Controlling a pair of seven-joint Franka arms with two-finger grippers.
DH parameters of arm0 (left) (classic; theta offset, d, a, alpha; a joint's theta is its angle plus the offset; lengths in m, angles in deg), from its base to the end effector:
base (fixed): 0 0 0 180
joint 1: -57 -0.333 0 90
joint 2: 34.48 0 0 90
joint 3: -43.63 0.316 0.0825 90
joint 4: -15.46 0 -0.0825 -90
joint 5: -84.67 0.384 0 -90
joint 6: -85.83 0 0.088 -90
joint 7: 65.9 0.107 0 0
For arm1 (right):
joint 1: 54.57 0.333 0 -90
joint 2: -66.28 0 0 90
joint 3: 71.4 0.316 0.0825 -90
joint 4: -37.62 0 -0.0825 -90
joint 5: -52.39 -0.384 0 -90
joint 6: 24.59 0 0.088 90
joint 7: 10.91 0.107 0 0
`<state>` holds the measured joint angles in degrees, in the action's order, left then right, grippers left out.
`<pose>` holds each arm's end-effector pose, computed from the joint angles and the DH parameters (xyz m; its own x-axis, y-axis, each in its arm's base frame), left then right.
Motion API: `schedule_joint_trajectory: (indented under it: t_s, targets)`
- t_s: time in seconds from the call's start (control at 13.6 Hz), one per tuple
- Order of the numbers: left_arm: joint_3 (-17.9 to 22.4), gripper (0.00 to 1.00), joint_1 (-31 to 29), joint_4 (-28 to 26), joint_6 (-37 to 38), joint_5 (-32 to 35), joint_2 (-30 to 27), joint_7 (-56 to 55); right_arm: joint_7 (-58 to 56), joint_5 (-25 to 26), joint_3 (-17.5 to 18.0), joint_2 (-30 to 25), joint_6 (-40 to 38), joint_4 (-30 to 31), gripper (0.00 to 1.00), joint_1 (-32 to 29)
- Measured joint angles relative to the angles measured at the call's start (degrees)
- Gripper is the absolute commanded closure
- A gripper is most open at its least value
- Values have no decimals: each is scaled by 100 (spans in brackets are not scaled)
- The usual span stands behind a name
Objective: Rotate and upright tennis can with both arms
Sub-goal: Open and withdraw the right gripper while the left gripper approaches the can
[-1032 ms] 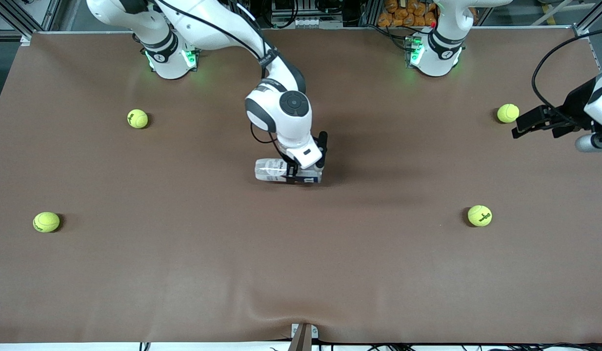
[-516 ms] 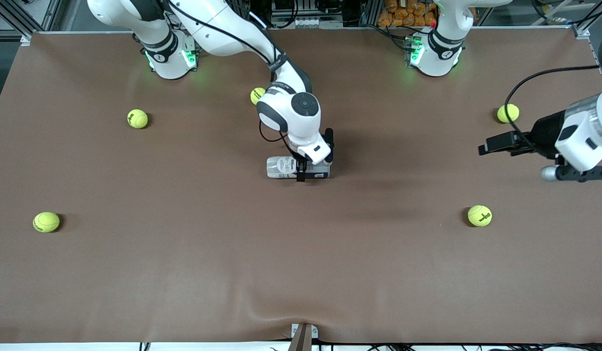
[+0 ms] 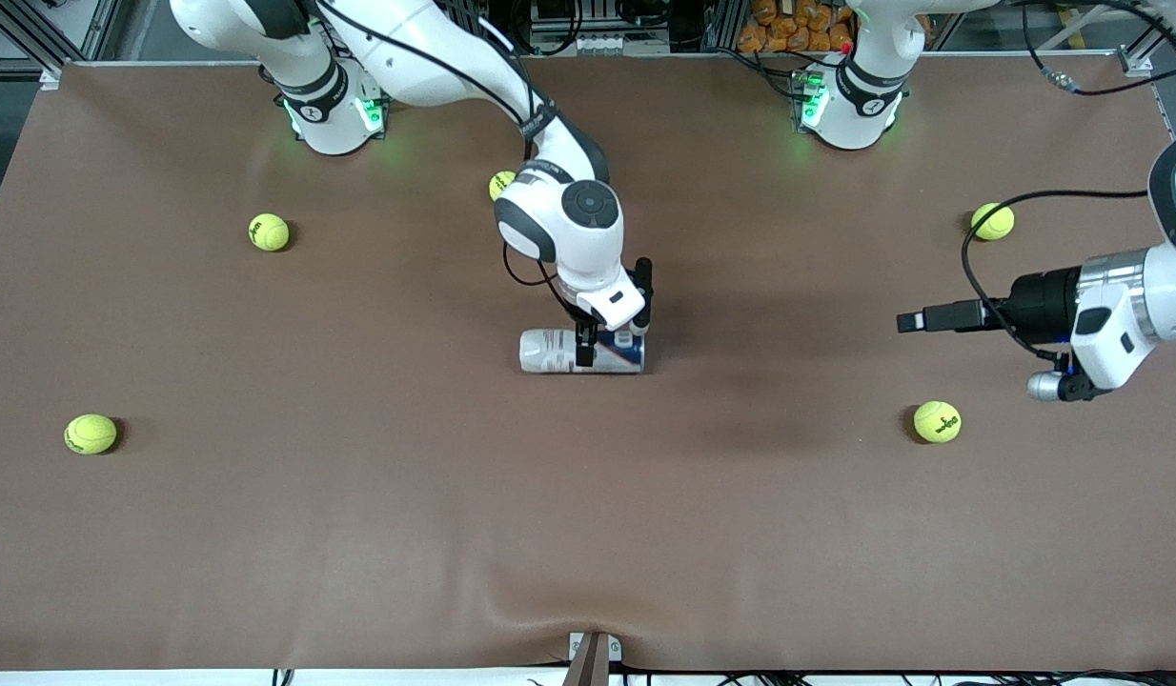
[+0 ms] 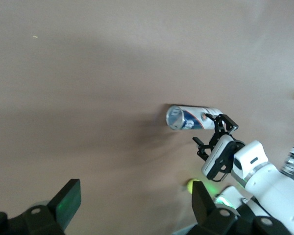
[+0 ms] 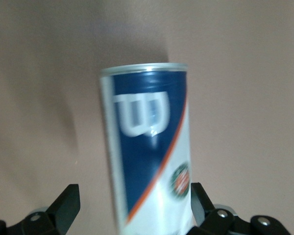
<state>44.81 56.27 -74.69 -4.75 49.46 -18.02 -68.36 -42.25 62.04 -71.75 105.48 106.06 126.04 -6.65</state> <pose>0.6225 -0.0418 0.4731 0.9508 0.0736 -0.3011 0.2324 -0.8121 0.5353 0.4828 0.5232 0.2548 0.0877 0.9956 -0.0325 0.9867 -0.0824 0.1401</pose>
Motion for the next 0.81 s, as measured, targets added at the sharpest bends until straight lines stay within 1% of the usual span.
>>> schedule_joint_trajectory:
  t_s: [0.22, 0.37, 0.59, 0.81]
  targets:
    - [1, 0, -29, -19, 0, -538, 304, 94, 0, -23, -12, -588, -823, -46, 0, -53]
    - [0, 0, -30, -29, -1, -933, 517, 312, 0, -24, -33, -1020, -1435, -62, 0, -256]
    - [0, 0, -31, -31, -1, -1531, 882, 872, -38, -24, -68, -1650, -2228, -139, 0, -868]
    - [-11, 0, -14, -20, -71, -1931, 1152, 1153, -70, -23, -98, -2070, -2961, -457, 0, -1646]
